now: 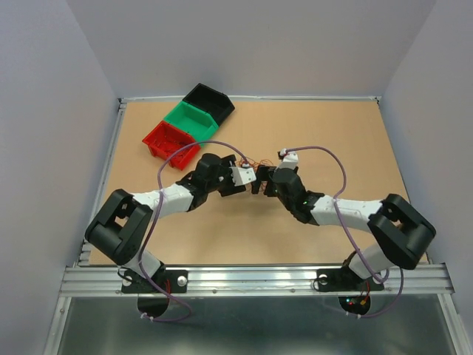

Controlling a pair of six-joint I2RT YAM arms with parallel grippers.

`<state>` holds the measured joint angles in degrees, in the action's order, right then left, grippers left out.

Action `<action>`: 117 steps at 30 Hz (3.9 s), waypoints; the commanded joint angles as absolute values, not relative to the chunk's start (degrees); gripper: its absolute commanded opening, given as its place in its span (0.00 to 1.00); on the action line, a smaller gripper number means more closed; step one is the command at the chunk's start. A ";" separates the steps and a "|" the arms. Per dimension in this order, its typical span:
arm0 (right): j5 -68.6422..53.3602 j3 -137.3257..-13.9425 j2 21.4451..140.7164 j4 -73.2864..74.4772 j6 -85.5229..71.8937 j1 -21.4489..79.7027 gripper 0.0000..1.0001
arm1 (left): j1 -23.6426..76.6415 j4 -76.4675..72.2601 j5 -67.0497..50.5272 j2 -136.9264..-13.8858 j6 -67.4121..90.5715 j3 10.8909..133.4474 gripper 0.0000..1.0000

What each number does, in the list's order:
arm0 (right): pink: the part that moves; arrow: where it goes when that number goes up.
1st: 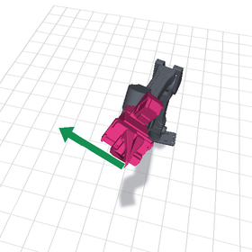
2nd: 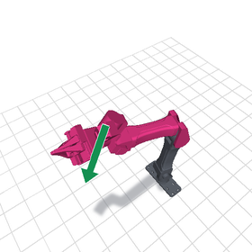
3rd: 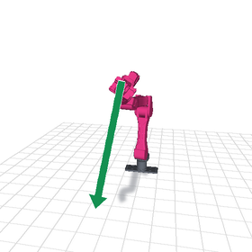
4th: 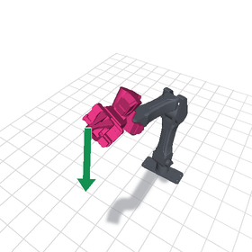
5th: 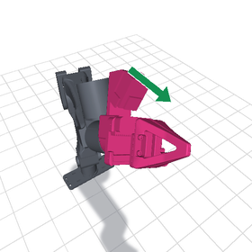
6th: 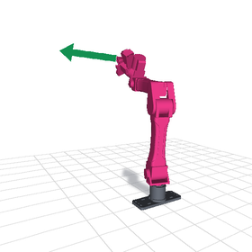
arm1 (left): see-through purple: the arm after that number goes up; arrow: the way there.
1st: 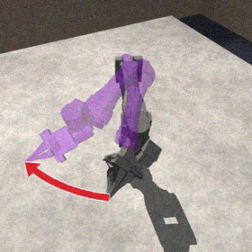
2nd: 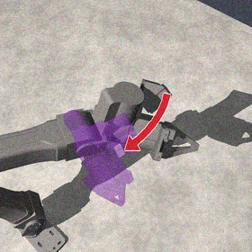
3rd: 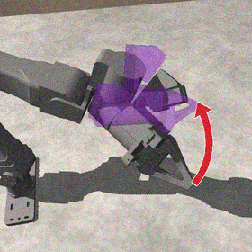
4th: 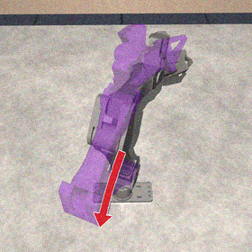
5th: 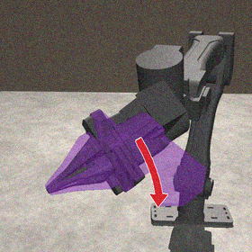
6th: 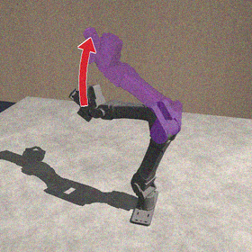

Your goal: Untangle the cables

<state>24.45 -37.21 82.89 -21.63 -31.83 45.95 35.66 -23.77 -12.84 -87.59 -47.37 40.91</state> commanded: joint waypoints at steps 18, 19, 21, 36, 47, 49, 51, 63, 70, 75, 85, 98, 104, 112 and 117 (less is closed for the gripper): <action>12.75 -42.19 91.16 -25.92 -25.23 43.42 0.00 | 26.98 -19.69 -28.12 -81.21 -47.81 41.66 0.80; 12.57 -41.93 91.14 -25.93 -25.22 43.50 0.00 | 26.90 -19.34 -28.73 -81.04 -47.81 41.66 0.80; 11.69 -41.40 89.31 -26.10 -24.00 43.85 0.01 | 26.98 -18.46 -29.88 -80.34 -48.95 41.40 0.80; 9.93 -40.08 83.76 -25.14 -22.50 45.44 0.00 | 27.16 -16.87 -36.74 -76.82 -51.94 39.99 0.77; 9.49 -40.17 84.55 -26.19 -22.06 46.32 0.00 | 27.25 -14.42 -37.53 -82.08 -50.63 44.64 0.53; 9.41 -40.25 84.81 -26.19 -21.97 46.41 0.01 | 27.33 -13.36 -37.44 -83.32 -50.54 45.61 0.23; 10.10 -40.25 84.99 -26.19 -22.23 46.32 0.01 | 27.33 -12.57 -37.35 -83.32 -50.45 46.23 0.10; 20.10 -42.36 92.02 -22.86 -29.26 45.53 0.07 | 27.33 -0.02 -45.88 -72.86 -46.42 51.66 0.00; 26.01 -39.04 87.11 -23.02 -30.85 45.18 0.35 | 28.30 11.07 -46.41 -71.55 -46.14 61.25 0.00; 27.42 -36.21 82.97 -25.66 -30.15 45.18 0.28 | 29.36 13.97 -43.95 -68.21 -44.21 68.81 0.00; 32.25 -35.77 83.84 -24.09 -36.20 43.34 0.09 | 29.62 18.11 -32.09 -66.44 -38.33 88.31 0.00; 42.63 -32.96 79.90 -18.10 -49.93 39.73 0.75 | 16.45 0.88 -15.71 -64.07 -19.16 90.44 0.00; 40.52 -33.57 79.01 -18.46 -45.88 39.73 0.82 | 15.64 1.49 -16.99 -63.10 -20.39 89.56 0.00; 49.65 -30.68 77.88 -17.05 -54.83 39.73 0.82 | 11.79 3.70 -4.31 -66.10 -15.04 95.45 0.00; 51.06 -29.97 75.68 -17.05 -53.97 39.64 0.83 | 8.88 1.84 -6.31 -65.57 -12.39 94.48 0.00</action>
